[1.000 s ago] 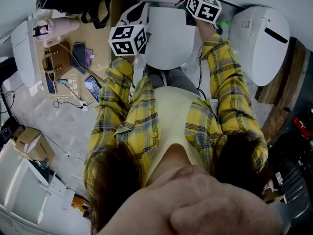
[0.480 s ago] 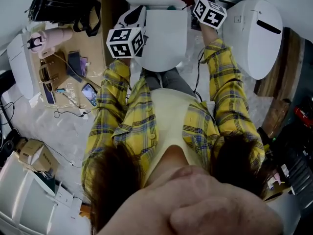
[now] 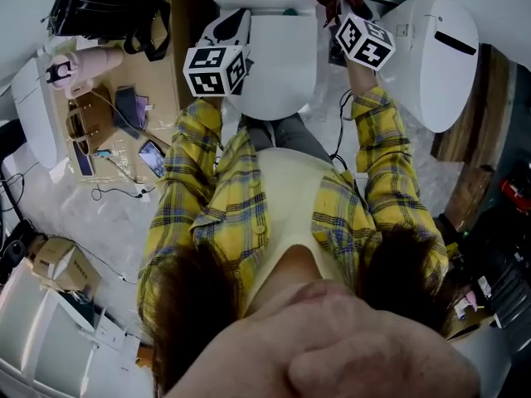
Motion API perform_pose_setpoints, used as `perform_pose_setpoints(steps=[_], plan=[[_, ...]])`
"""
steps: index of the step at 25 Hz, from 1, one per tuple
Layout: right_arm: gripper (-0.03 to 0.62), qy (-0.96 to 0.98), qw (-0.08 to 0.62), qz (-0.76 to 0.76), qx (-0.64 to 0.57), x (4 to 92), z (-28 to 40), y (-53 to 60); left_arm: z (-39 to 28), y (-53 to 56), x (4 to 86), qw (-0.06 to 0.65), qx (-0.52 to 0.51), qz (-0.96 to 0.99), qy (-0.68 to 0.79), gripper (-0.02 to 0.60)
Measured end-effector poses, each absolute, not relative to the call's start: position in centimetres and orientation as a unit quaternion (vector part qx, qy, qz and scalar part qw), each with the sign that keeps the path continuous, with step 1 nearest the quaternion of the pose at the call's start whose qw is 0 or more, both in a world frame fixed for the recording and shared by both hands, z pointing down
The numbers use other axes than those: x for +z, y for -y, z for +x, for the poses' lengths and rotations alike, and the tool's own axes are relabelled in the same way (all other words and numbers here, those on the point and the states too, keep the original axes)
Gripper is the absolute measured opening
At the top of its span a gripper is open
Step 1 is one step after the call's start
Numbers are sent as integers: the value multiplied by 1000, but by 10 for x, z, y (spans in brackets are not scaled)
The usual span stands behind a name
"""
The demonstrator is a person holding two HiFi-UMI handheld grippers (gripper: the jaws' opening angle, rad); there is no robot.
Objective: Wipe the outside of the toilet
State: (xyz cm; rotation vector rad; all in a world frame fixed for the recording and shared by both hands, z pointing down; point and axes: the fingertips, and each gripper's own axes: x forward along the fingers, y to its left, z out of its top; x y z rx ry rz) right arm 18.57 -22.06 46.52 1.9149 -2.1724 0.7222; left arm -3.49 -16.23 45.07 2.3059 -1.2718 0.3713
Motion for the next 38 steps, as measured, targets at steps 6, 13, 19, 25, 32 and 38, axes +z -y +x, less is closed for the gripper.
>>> perform_pose_setpoints(steps=[6, 13, 19, 25, 32, 38], plan=[[81, 778, 61, 581, 232, 445, 126, 197, -62, 157, 453, 246, 133, 826, 489, 8], [83, 830, 58, 499, 242, 445, 42, 187, -91, 147, 460, 254, 132, 806, 517, 8], [83, 857, 79, 443, 251, 464, -27, 194, -110, 139, 469, 264, 132, 790, 537, 8], [83, 871, 123, 402, 253, 494, -75, 205, -121, 132, 476, 271, 133, 780, 548, 8], [83, 852, 164, 420, 269, 518, -66, 232, -126, 128, 479, 276, 133, 775, 553, 8], [83, 834, 161, 450, 277, 524, -32, 236, -118, 130, 480, 278, 134, 781, 543, 8]])
